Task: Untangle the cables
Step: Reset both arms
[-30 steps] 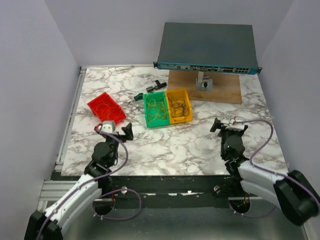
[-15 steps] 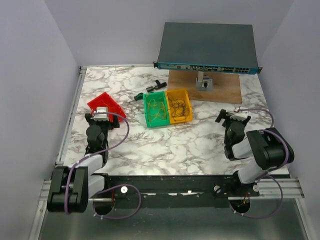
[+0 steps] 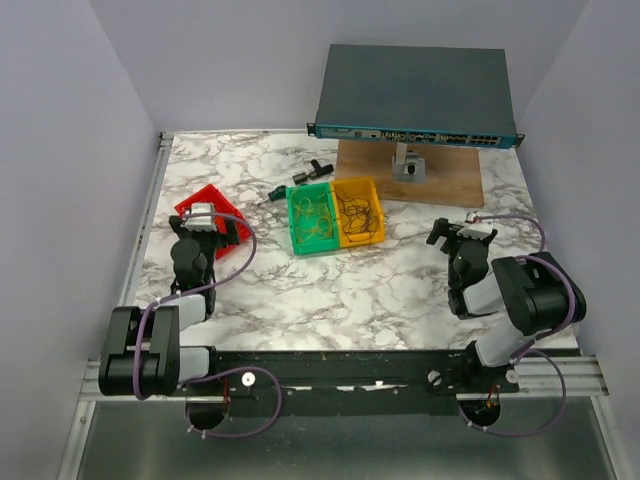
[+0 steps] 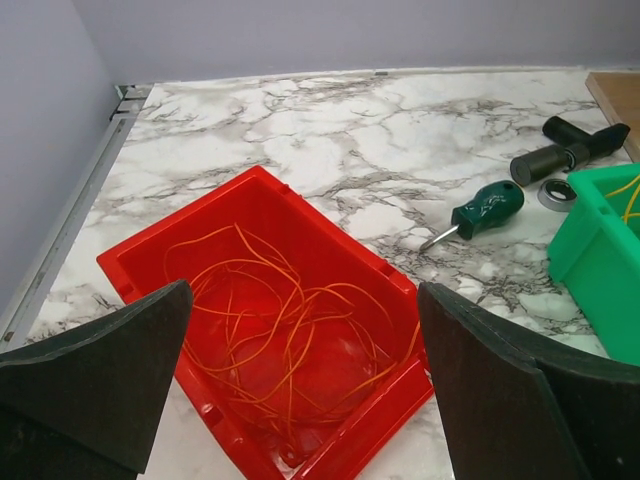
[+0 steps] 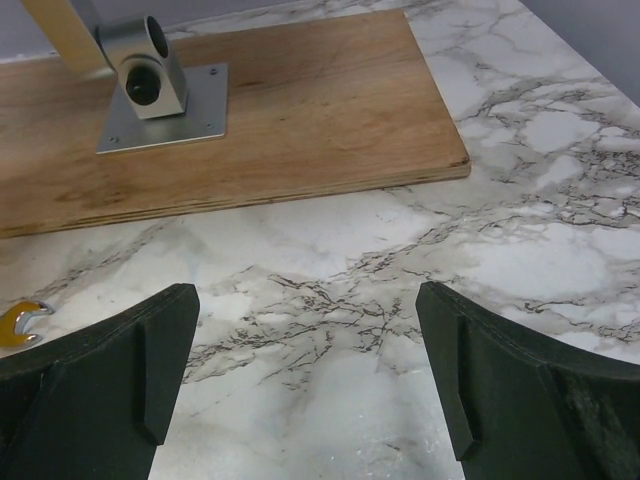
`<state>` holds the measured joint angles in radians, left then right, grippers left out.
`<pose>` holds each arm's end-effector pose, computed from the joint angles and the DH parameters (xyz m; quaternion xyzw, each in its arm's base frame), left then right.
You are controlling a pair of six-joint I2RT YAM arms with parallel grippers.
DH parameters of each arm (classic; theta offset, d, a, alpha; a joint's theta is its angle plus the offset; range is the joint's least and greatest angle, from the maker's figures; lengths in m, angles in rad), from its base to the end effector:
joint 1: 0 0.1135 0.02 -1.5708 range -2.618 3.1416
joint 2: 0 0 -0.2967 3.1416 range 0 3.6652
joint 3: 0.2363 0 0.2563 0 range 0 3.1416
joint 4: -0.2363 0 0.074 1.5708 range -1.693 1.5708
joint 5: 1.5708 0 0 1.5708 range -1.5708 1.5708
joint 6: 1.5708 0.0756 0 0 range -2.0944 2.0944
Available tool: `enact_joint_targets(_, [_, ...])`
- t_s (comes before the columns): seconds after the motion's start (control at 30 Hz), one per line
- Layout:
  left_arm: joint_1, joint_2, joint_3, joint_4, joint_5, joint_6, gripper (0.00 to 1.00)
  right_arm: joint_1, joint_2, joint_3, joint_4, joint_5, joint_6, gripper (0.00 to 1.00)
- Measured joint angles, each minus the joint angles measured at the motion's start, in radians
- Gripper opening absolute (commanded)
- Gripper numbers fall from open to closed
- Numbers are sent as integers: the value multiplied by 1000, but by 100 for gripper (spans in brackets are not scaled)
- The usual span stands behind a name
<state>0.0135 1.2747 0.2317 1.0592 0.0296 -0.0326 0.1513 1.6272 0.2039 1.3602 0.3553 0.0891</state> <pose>0.2603 0.0013 0.2147 -0.0056 0.7013 -0.0172 0.7126 0.2781 0.0158 0.1629 0.0986 0.7210 -0.0471 0.6843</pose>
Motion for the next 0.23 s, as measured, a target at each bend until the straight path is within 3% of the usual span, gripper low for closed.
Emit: enact_joint_targets(0.23, [0,1,0,-2,0,-2,99,0,0,1,0,-3,0,100])
